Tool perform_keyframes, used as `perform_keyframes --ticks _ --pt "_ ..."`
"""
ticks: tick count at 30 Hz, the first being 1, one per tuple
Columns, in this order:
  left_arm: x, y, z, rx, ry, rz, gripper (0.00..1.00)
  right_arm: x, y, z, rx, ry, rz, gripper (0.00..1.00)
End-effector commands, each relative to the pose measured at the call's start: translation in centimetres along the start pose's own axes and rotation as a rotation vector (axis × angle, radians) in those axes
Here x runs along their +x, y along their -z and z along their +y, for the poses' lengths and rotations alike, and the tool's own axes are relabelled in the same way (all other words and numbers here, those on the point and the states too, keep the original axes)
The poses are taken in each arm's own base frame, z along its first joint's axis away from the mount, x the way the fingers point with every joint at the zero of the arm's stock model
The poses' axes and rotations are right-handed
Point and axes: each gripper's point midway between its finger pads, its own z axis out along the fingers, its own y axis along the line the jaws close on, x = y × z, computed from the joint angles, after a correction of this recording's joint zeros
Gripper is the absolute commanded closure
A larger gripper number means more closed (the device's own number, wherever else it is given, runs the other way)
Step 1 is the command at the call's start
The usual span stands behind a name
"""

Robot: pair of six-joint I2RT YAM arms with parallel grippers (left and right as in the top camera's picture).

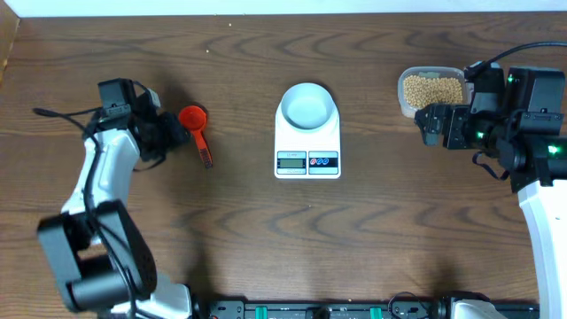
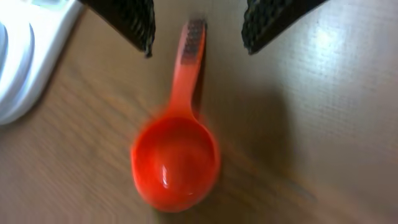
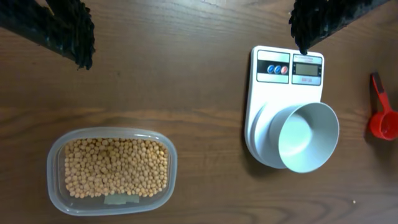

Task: Scoop item into bowl and weigh 50g on scale
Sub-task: 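Move the left gripper down onto the red scoop and grasp it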

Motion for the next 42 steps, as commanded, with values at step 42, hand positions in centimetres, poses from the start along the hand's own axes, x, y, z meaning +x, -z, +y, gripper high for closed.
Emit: perform_keyframes --ticks 42 --pt "-4.8 -7.7 0.0 -0.094 -0.122 -0.195 0.86 1.1 -1.3 -0.1 -0.009 -0.021 0.077 0.01"
